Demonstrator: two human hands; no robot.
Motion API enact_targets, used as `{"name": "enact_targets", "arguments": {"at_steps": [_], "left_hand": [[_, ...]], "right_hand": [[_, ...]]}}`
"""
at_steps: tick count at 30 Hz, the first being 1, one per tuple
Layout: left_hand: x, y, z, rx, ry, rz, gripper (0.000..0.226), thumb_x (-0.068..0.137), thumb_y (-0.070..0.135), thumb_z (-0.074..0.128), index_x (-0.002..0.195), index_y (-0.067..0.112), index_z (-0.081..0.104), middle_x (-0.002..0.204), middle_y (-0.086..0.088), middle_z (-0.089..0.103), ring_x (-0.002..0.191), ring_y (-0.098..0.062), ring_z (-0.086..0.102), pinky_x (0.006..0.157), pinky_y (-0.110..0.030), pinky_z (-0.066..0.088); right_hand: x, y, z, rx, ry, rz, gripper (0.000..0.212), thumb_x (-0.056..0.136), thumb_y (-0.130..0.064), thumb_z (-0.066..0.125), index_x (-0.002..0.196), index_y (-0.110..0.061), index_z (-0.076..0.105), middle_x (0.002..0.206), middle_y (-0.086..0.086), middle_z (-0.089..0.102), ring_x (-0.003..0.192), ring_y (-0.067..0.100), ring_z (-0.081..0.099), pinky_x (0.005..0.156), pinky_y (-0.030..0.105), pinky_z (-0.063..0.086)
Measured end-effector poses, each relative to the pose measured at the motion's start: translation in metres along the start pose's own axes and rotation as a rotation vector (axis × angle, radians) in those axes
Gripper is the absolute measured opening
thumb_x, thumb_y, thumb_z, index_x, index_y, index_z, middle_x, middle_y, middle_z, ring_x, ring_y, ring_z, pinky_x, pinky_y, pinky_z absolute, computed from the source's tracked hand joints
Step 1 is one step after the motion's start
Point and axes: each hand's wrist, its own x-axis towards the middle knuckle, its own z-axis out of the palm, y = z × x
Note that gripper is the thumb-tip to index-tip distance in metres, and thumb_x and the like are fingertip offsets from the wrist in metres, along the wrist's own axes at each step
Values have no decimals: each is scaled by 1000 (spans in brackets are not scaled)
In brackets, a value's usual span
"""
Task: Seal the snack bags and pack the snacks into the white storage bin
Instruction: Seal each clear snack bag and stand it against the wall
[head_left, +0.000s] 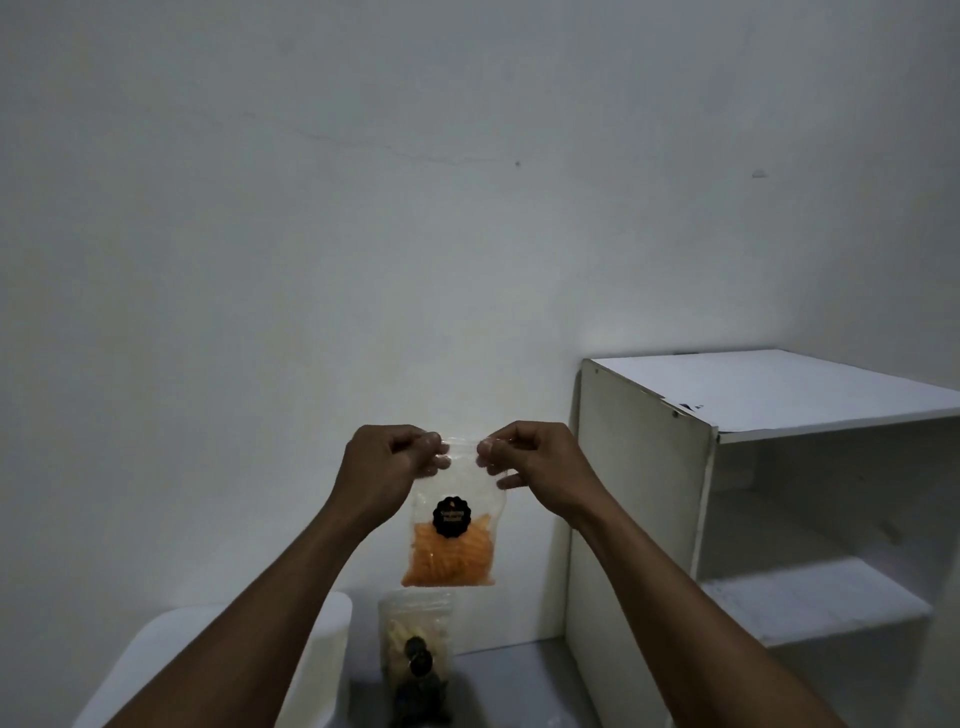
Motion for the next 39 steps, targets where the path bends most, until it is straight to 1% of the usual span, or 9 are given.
{"name": "enact_targets", "arguments": {"at_steps": [6,9,12,16,20,24,29,36,39], "left_hand": [[-3,-11,12,58,42,25,17,93,13,65,83,10,78,73,-2,77,72,-15,74,76,-27,59],[-2,-15,17,36,52,5,19,94,17,64,85,9,78,74,-3,77,70,-15,71,73,-31,58],[0,-15,21,-62,64,-51,20,96,18,62,86,8,76,77,-7,77,70,-15,70,69,-31,56],[0,-15,22,-140,52,-95,22,98,20,60,88,8,74,82,-7,76,73,-14,68,73,-33,57],[-3,-21,27,-143,38,-125,19,98,24,60,93,11,74,88,-6,76,77,-16,69,74,-34,57],[-13,-41,31,-184,-5,-232,20,94,33,64,103,16,70,96,-3,77,86,-18,72,76,-36,60],[-32,-80,41,-136,-50,-315,11,95,13,64,100,10,74,97,-9,74,89,-21,71,70,-33,62],[-32,-126,67,-132,-6,-398,11,94,11,64,98,8,74,92,-7,74,82,-14,69,70,-31,60],[-32,-151,80,-128,10,-441,10,94,10,64,96,12,74,93,-7,75,80,-15,69,73,-34,59]], "right_hand": [[-7,12,-4,77,32,52,11,90,-8,70,83,1,73,83,21,75,67,20,70,71,35,59],[-9,13,-2,42,90,14,11,91,-8,69,85,0,74,80,18,76,64,17,70,67,30,59],[-10,18,-4,89,97,33,12,90,-14,71,93,-2,75,85,14,77,75,19,73,73,32,60],[-17,35,-6,69,-55,130,20,90,-13,70,109,-4,70,98,12,77,96,24,73,83,39,61],[-23,46,-3,144,-53,171,15,91,-1,66,104,5,68,99,18,75,87,21,73,79,37,61],[-23,58,-6,161,-21,199,11,92,-3,66,101,2,69,96,14,76,84,17,72,75,34,62],[-23,85,-4,149,9,244,8,91,-4,69,98,-4,72,96,14,76,86,19,71,70,30,60],[-23,136,0,82,70,313,13,91,-5,68,102,-1,72,96,14,74,83,15,67,65,22,59],[-25,162,0,76,79,360,11,91,-5,68,101,-2,72,90,10,72,80,14,66,67,26,60]]}}
